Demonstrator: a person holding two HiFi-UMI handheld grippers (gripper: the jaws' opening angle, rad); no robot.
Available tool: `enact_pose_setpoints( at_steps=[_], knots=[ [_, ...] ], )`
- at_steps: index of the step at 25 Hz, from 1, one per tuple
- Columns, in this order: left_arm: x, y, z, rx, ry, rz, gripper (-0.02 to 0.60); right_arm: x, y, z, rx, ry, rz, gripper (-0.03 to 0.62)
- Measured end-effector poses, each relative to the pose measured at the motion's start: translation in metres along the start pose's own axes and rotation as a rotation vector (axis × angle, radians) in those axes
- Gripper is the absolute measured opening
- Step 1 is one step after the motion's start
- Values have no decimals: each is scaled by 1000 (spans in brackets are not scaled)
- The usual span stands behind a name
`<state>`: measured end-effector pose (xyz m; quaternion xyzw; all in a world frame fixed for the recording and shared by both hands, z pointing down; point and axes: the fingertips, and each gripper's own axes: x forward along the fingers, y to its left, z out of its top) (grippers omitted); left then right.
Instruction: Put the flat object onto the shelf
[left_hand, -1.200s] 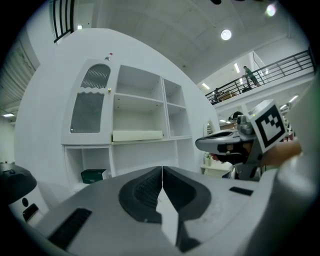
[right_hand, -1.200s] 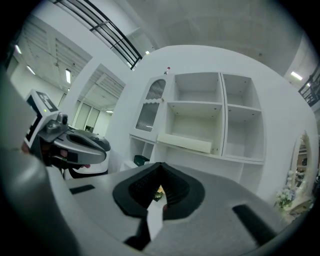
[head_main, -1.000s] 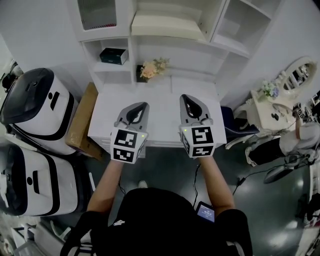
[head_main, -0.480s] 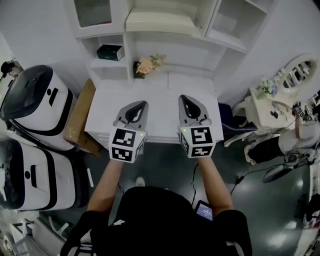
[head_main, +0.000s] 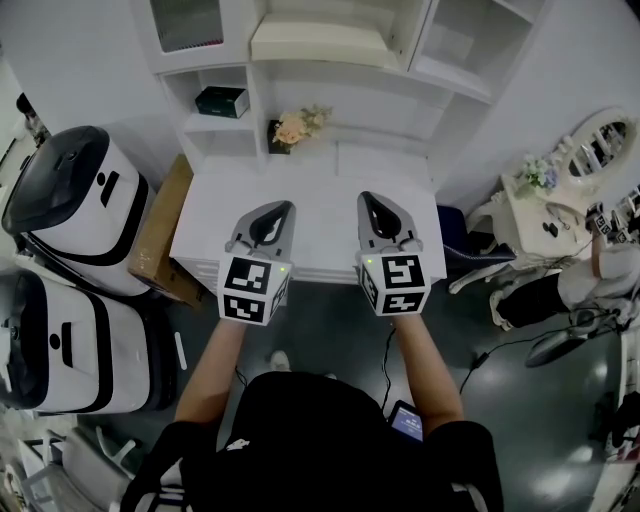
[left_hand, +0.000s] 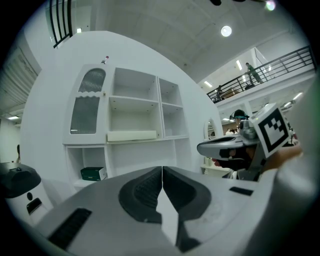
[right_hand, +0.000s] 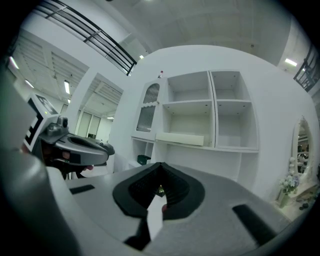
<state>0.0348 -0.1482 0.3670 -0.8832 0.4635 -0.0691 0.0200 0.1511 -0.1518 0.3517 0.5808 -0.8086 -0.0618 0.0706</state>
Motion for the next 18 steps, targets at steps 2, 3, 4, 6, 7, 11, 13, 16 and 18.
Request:
enact_pose_setpoints(
  at_steps=[2, 3, 4, 6, 7, 11, 13, 16, 18],
  knots=[
    [-2, 1, 1, 4, -7, 12, 5, -1, 0, -2, 4, 0, 2, 0],
    [-3, 1, 1, 5, -10, 15, 5, -2, -1, -2, 7, -1, 3, 0],
    [-3, 1, 1, 4, -11, 16, 5, -2, -1, -3, 9, -2, 2, 0],
    [-4, 0, 1, 3, -13, 14, 5, -3, -1, -4, 14, -3, 3, 0],
    [-4, 0, 1, 3, -13, 13, 5, -3, -1, -4, 14, -3, 3, 0],
    [-4, -1, 1, 6, -11, 15, 5, -3, -2, -5, 15, -2, 4, 0],
    [-4, -1, 1, 6, -12, 17, 5, -3, -3, -5, 16, -1, 3, 0],
    [-5, 0, 2, 9, -25, 28, 5, -4, -4, -6, 17, -1, 3, 0],
    [-5, 0, 3, 11, -28, 28, 5, -4, -4, -7, 18, -1, 3, 0]
  ],
)
